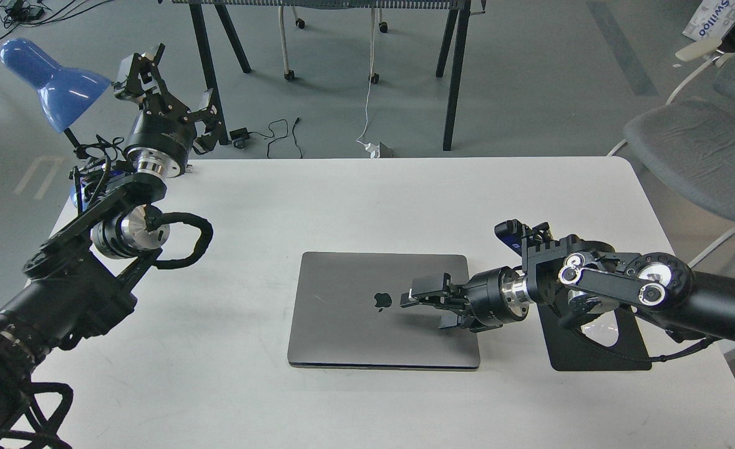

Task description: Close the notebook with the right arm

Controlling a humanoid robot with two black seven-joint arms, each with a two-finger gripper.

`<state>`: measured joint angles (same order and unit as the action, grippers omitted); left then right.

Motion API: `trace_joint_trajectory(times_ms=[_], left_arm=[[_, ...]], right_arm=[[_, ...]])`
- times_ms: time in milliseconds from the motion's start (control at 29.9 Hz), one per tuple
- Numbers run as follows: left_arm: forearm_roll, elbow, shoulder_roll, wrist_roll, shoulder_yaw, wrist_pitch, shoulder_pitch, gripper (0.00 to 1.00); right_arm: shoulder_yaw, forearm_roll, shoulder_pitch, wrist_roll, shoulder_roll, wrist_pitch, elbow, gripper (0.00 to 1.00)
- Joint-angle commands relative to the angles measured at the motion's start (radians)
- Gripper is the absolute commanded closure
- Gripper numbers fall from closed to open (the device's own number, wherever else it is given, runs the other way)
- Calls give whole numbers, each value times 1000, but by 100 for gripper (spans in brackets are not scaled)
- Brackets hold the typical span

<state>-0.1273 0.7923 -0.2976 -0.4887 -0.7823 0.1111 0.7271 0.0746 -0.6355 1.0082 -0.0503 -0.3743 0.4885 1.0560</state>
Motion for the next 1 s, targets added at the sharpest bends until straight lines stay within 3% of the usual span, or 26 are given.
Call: trace_joint_trajectory(times_ms=[0,167,402,737,971], left_arm=[[0,-1,0,0,0,-1,0,0],[0,1,0,0,0,1,0,0],[0,-1,0,0,0,-1,0,0],[0,1,0,0,0,-1,0,0],[0,-1,0,0,0,-1,0,0]], right_arm=[[-171,5,7,0,-6,0,-4,0],[-539,22,-13,0,0,0,-103,0],[-838,256,-17,-3,81,-47,-266,0],[-1061,614,-74,-8,84,-94,-300,0],[-1131,655,-213,-10,83,-18,-251,0]])
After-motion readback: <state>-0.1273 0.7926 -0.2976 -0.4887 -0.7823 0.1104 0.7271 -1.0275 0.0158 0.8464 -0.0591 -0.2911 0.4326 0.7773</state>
